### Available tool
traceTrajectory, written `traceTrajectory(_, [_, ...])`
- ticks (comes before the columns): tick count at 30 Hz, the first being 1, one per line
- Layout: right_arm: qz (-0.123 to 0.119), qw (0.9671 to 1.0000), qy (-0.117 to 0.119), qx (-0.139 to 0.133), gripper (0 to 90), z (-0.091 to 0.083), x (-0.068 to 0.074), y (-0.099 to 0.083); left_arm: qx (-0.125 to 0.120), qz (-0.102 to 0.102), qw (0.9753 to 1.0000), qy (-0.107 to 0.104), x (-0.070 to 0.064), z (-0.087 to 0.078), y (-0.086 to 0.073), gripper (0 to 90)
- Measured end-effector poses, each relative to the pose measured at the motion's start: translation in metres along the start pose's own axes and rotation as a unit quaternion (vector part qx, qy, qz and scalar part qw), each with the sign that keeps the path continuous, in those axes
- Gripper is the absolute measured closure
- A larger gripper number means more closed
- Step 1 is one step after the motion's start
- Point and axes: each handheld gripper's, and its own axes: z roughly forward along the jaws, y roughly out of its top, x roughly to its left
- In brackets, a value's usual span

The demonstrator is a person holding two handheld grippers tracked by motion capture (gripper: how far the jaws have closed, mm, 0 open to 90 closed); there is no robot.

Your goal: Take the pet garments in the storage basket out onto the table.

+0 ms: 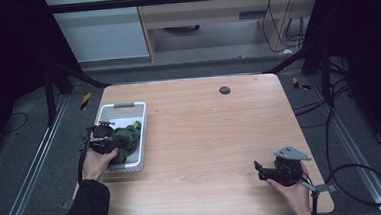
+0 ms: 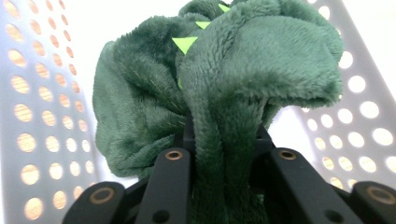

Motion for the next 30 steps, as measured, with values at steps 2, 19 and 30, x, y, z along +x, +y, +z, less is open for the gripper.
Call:
traceTrajectory(2, [0.001, 1.0000, -0.001, -0.001, 5.8, 0.000, 0.000, 0.000, -0.006, -0.001, 1.0000, 0.002, 0.000, -0.003, 0.000, 77.9])
traceTrajectory(19, [-0.001, 1.0000, -0.003, 0.001, 5.8, -0.001, 0.000, 0.000, -0.065, 0.001, 0.9978, -0.007, 0.001, -0.041, -0.001, 79.5])
traceTrajectory(30, [-0.001, 1.0000, -0.003, -0.002, 5.8, -0.001, 0.000, 0.000, -0.098, 0.023, 0.9949, -0.011, -0.005, -0.072, -0.003, 79.7])
